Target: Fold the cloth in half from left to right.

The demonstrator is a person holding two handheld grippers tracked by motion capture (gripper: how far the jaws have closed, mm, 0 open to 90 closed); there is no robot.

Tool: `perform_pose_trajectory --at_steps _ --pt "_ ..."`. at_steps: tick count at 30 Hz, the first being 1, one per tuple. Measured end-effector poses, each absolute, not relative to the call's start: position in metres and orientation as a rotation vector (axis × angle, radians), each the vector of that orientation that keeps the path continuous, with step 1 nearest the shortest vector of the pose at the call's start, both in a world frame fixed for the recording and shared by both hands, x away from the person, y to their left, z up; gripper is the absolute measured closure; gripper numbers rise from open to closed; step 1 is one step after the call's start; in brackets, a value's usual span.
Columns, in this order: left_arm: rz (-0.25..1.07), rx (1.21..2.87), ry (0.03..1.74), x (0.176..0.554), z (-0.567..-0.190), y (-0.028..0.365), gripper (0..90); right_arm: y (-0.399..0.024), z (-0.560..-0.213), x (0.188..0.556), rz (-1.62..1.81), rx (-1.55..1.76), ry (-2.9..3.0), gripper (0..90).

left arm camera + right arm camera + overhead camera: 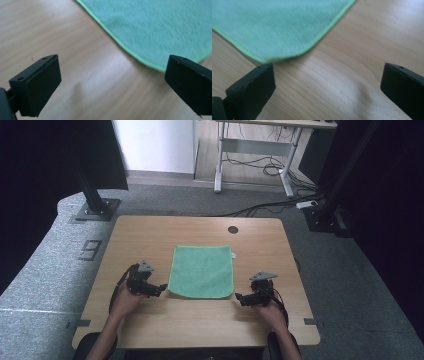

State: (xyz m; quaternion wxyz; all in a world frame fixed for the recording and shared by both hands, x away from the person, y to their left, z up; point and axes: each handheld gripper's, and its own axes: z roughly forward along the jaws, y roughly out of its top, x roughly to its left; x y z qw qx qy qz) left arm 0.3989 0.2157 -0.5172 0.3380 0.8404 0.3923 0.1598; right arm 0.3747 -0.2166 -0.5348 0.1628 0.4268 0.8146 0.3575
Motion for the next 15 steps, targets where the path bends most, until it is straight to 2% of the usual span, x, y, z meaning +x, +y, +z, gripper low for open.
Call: perform_pose_trajectory --at_steps 8,15 --pt "0.467 2.177 1.033 0.433 -0.52 0.195 0.6 -0.201 -0.515 0.379 1.06 1.183 2.321 0.0" --pt "0.487 2.236 1.073 0.444 -0.542 0.189 0.2 -0.183 -0.524 0.396 0.977 1.201 2.344 0.9"
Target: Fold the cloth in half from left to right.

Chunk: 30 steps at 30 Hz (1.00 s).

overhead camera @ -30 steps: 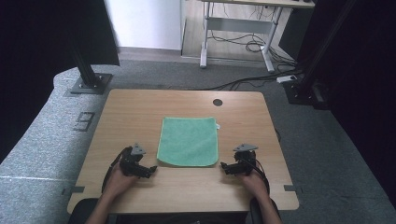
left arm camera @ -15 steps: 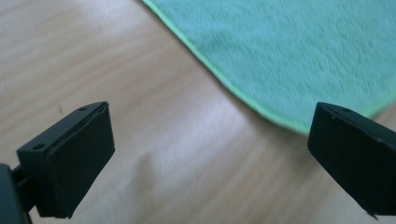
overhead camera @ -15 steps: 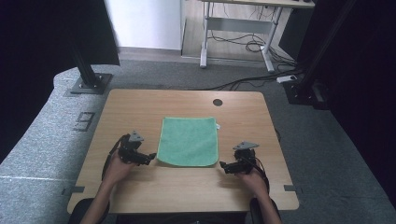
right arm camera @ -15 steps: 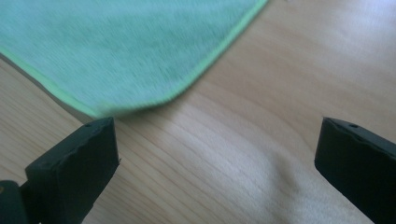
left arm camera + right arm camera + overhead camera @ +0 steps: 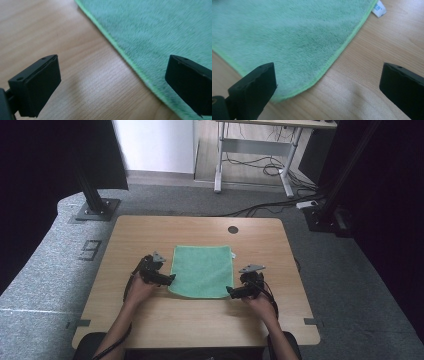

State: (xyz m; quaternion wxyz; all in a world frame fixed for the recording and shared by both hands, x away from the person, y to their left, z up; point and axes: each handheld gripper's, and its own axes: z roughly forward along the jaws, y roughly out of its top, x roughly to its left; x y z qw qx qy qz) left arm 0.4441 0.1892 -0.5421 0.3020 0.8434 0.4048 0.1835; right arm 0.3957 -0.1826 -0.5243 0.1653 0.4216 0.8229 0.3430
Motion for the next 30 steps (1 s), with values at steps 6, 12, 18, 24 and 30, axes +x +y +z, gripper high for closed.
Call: perform_pose_trajectory --at_steps 6,12,18,24,30 --pt "0.495 2.219 1.091 0.436 -0.546 0.191 0.3 -0.178 -0.54 0.398 0.884 1.198 2.355 3.4" --pt "0.528 2.264 1.066 0.418 -0.542 0.187 0.3 -0.182 -0.546 0.397 0.859 1.203 2.351 3.8" --pt "0.513 2.254 1.063 0.397 -0.543 0.182 0.4 -0.192 -0.546 0.397 0.843 1.217 2.326 3.6" --pt "0.499 2.267 1.031 0.376 -0.544 0.169 0.3 -0.205 -0.546 0.399 0.831 1.251 2.3 3.6" --pt "0.497 2.288 0.964 0.37 -0.54 0.157 0.2 -0.219 -0.547 0.401 0.826 1.303 2.263 3.5"
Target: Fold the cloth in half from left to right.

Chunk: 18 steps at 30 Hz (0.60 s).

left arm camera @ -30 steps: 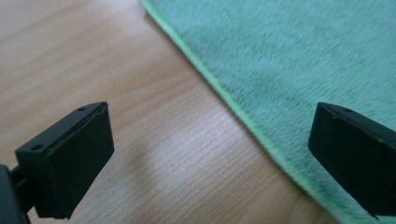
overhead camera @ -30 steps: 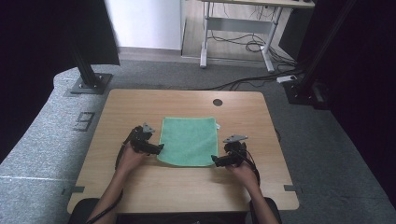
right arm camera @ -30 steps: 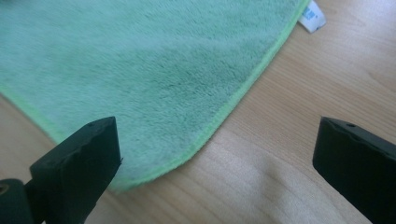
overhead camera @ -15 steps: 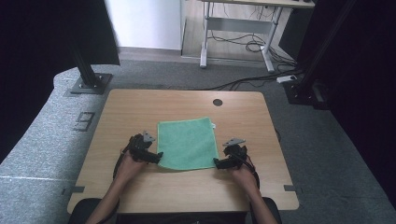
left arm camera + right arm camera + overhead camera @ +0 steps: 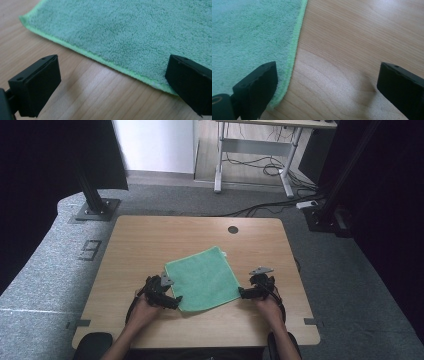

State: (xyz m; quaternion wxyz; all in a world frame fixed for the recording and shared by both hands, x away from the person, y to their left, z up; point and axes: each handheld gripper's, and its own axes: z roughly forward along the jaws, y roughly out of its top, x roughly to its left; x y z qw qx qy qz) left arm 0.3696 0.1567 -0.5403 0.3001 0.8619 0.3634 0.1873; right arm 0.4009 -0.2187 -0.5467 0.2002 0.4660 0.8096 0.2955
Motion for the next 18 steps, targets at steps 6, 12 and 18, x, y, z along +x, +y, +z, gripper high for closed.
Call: perform_pose_trajectory --at_steps 6,12,18 --pt "0.472 2.252 1.009 0.384 -0.535 0.171 0.2 -0.223 -0.551 0.402 0.867 1.344 2.248 0.0" --pt "0.492 2.217 1.052 0.405 -0.529 0.184 0.3 -0.226 -0.554 0.401 0.909 1.347 2.234 0.0" --pt "0.528 2.213 1.076 0.432 -0.524 0.188 0.7 -0.228 -0.557 0.399 0.947 1.329 2.215 0.0"
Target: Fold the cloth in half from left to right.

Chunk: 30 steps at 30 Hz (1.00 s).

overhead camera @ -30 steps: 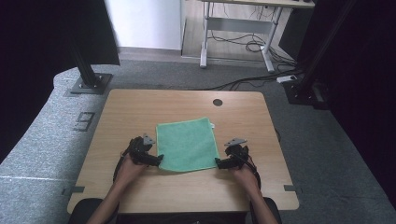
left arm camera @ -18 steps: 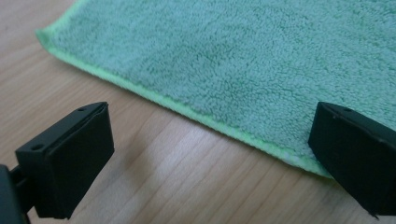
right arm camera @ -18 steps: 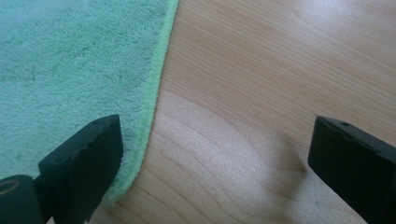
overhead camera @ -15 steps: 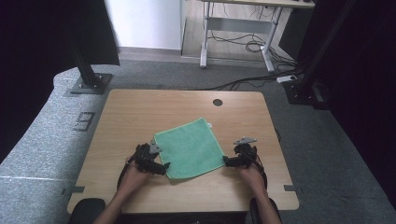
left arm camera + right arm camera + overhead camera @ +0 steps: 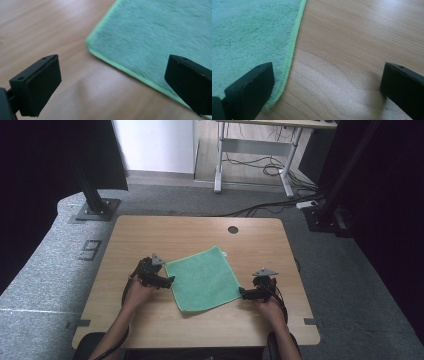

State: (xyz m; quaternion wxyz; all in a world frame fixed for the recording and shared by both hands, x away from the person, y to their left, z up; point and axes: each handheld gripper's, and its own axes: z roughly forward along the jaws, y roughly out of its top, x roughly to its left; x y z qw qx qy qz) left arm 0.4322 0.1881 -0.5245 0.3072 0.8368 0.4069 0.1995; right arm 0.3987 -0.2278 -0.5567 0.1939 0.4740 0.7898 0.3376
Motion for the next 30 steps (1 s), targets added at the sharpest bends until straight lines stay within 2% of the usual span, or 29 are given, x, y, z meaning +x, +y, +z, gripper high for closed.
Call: perform_pose_trajectory --at_steps 14,23,30 --pt "0.502 2.129 1.218 0.478 -0.529 0.205 1.0 -0.228 -0.557 0.399 0.947 1.329 2.215 0.0" --pt "0.479 2.13 1.284 0.487 -0.547 0.204 0.0 -0.228 -0.557 0.399 0.95 1.326 2.218 0.0" --pt "0.466 2.122 1.274 0.488 -0.548 0.207 0.0 -0.227 -0.556 0.398 0.938 1.333 2.222 0.2"
